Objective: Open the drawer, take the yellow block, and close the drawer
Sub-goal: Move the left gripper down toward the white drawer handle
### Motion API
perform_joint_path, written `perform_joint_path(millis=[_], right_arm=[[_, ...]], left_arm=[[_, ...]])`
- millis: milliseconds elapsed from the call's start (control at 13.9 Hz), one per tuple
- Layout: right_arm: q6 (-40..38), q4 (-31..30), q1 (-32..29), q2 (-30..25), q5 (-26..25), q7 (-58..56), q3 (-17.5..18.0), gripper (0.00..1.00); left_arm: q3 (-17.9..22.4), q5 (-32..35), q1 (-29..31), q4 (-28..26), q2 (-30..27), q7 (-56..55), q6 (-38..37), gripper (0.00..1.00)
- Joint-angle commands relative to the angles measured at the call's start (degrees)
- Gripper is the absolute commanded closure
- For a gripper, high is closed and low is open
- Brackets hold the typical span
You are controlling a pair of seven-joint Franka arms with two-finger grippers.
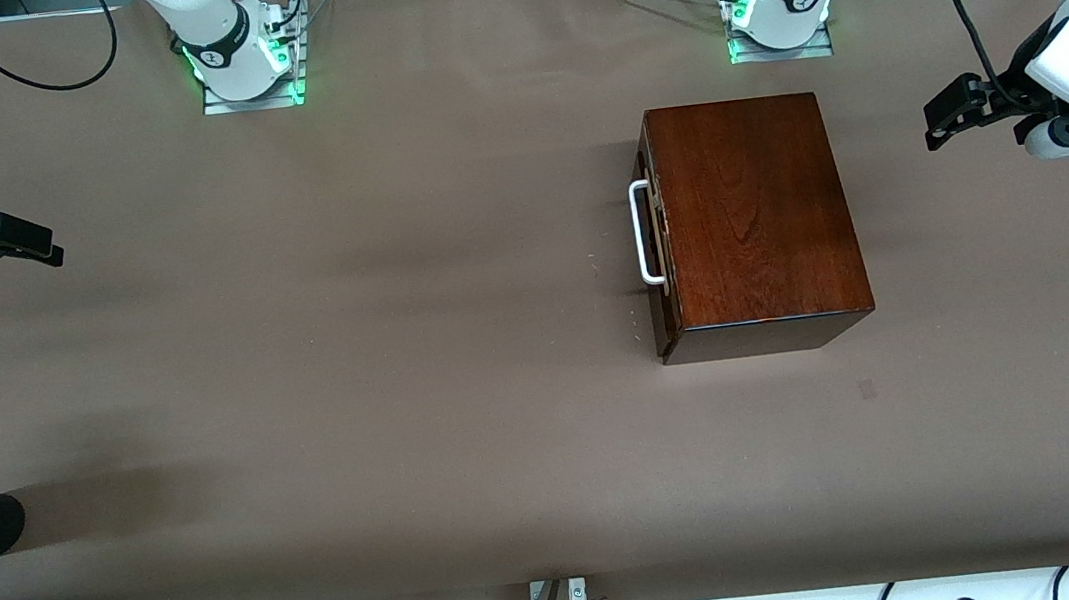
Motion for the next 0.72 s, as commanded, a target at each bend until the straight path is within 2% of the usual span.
perform_joint_path(millis=[0, 647], right_arm=[[-0.73, 0.98, -0.29, 0.31, 0.19, 0.45, 0.11, 0.00], [-0.91, 0.98, -0.29, 0.31, 0.19, 0.45, 0.11, 0.00]], left_arm=[[-0.19, 1.17, -0.18, 0.69, -0.15, 0.04, -0.95, 0.00], [-0.10, 0.47, 0.17, 0.87, -0.15, 0.13, -0.86, 0.00]])
